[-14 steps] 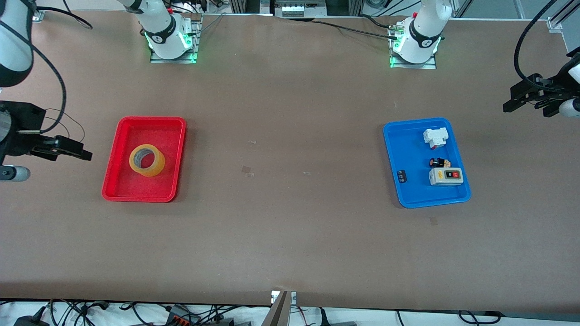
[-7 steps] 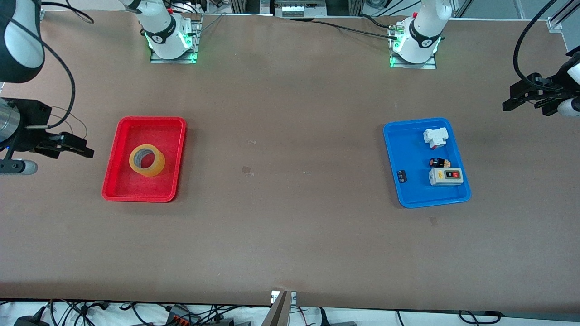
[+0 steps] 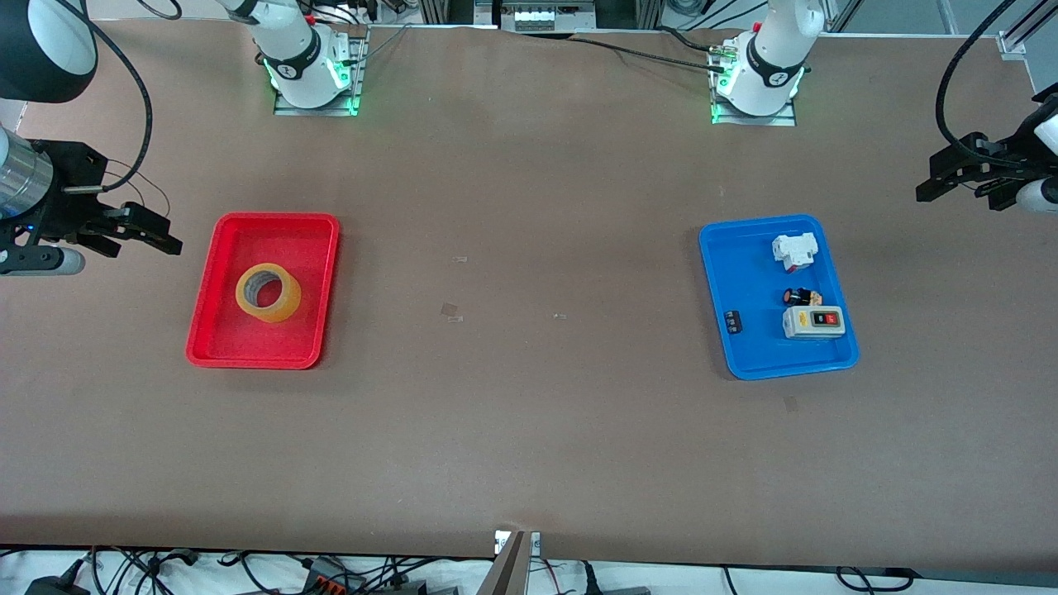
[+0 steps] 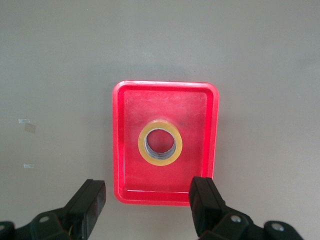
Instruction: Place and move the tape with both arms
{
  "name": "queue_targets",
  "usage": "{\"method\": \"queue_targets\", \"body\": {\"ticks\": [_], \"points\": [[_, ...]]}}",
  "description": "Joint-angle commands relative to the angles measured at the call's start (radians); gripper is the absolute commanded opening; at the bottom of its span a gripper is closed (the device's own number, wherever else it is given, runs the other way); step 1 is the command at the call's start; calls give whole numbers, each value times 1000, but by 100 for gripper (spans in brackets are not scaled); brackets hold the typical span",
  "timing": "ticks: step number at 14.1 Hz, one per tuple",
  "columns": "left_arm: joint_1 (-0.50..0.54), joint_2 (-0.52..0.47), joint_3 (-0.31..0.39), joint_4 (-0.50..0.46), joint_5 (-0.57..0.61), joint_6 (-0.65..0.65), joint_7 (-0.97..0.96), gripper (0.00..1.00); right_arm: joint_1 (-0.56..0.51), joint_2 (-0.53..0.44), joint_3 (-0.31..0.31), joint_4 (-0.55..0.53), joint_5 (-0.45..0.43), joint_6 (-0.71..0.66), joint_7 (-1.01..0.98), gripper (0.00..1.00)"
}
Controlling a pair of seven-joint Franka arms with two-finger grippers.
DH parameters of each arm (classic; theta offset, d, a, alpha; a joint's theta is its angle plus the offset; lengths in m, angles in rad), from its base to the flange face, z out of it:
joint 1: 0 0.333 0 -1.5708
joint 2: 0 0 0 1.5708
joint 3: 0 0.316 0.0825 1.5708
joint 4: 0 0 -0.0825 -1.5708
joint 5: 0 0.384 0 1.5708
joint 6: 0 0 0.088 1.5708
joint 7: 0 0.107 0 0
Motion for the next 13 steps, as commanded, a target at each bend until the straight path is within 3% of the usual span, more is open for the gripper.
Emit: {"method": "queue_targets", "body": {"ticks": [1, 8, 13], "points": [[5, -11, -2, 6, -19, -14, -5, 100, -1, -16, 8, 19, -11, -25, -10, 100], [5, -11, -2, 8, -19, -14, -5, 100, -4, -59, 0, -13, -11, -124, -23, 100], [5, -11, -3, 8, -17, -20, -5, 100, -4, -134, 6, -97, -13, -86, -20, 100]]}}
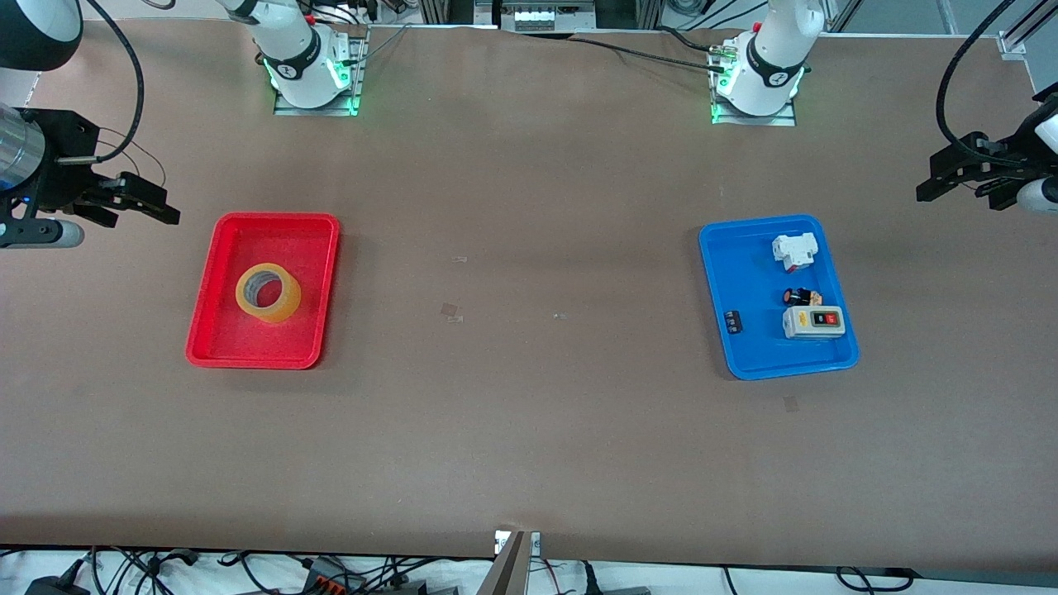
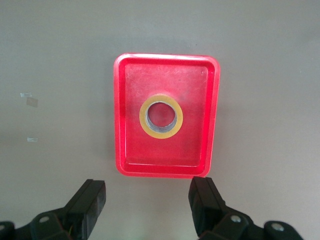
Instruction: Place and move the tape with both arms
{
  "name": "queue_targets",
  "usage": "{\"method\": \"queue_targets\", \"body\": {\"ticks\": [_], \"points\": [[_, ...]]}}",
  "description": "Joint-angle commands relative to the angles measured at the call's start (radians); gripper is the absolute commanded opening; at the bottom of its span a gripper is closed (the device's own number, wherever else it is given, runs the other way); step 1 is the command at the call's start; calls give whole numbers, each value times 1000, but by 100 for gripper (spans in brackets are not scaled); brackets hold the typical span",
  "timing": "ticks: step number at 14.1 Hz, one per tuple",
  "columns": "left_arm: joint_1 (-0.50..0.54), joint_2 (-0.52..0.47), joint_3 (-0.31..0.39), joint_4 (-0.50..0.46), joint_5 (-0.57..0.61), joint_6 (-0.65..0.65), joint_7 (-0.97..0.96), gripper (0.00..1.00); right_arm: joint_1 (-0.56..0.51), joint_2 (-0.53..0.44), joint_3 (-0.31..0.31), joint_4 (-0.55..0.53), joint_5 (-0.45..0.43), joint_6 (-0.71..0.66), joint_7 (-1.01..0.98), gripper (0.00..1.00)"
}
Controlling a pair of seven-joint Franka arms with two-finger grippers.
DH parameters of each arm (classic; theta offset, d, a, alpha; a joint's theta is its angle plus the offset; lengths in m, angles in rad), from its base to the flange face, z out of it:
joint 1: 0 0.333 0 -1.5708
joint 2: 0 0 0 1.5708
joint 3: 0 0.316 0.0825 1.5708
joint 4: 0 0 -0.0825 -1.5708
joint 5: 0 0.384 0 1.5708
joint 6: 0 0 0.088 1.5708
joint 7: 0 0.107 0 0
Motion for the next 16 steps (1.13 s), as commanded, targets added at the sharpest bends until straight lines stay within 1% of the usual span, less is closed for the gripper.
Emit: {"method": "queue_targets", "body": {"ticks": [1, 7, 11, 12, 13, 16], "points": [[5, -10, -3, 7, -17, -19, -5, 100, -8, -73, 5, -77, -11, 28, -17, 100], [5, -12, -3, 7, -17, -19, -5, 100, -6, -73, 5, -74, -9, -6, -16, 100], [5, -12, -5, 6, -17, -19, -6, 100, -6, -73, 5, -71, -12, 2, -19, 100], [5, -12, -5, 6, -17, -19, -5, 100, -6, -71, 5, -64, -19, 8, -20, 100], [5, -12, -6, 6, -17, -19, -5, 100, -3, -71, 7, -62, -54, 14, -19, 100], [5, -10, -6, 3, -16, -18, -6, 100, -3, -73, 8, -62, -60, 11, -17, 100]]}}
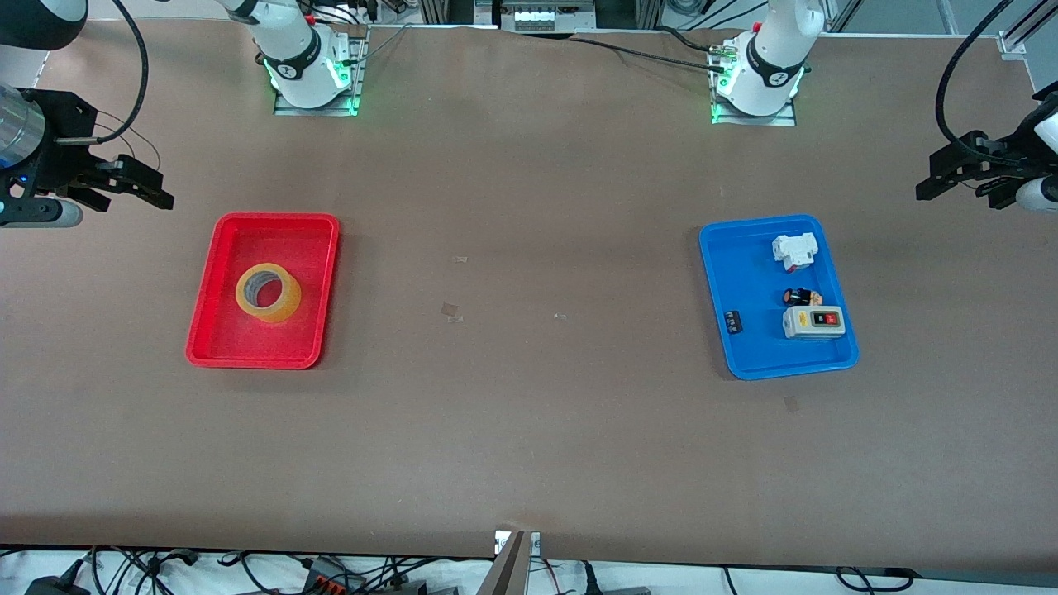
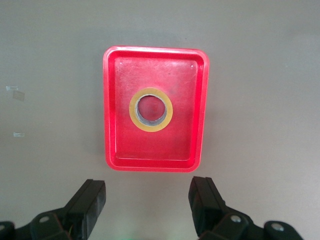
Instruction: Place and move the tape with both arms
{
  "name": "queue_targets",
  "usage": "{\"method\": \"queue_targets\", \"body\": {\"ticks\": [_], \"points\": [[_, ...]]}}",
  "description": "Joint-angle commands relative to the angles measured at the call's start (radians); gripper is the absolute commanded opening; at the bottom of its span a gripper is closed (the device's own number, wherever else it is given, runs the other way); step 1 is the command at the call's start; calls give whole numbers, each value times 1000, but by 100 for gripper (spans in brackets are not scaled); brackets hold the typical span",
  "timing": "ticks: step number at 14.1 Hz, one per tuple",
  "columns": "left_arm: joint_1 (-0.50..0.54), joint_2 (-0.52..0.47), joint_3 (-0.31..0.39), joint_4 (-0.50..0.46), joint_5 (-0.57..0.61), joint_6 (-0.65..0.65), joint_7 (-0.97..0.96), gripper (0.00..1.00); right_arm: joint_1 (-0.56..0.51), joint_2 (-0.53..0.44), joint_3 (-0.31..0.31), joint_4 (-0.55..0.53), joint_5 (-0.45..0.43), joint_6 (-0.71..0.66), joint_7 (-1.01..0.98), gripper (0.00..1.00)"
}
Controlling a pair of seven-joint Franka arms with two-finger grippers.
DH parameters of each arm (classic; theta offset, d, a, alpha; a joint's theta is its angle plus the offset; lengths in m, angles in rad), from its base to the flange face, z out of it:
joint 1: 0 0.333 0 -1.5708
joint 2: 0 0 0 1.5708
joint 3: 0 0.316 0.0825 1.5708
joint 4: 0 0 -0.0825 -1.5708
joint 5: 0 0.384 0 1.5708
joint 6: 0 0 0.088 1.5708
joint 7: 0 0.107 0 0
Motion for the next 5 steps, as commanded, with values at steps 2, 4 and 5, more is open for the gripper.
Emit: {"method": "queue_targets", "body": {"ticks": [2, 4, 5], "points": [[6, -11, -7, 2, -16, -14, -6, 100, -3, -20, 8, -7, -10, -2, -16, 100], [6, -9, -7, 2, -16, -14, -6, 100, -1, -20, 8, -7, -10, -4, -12, 100], [6, -9, -5, 2, -14, -14, -6, 100, -1, -20, 8, -7, -10, -4, -12, 100]]}}
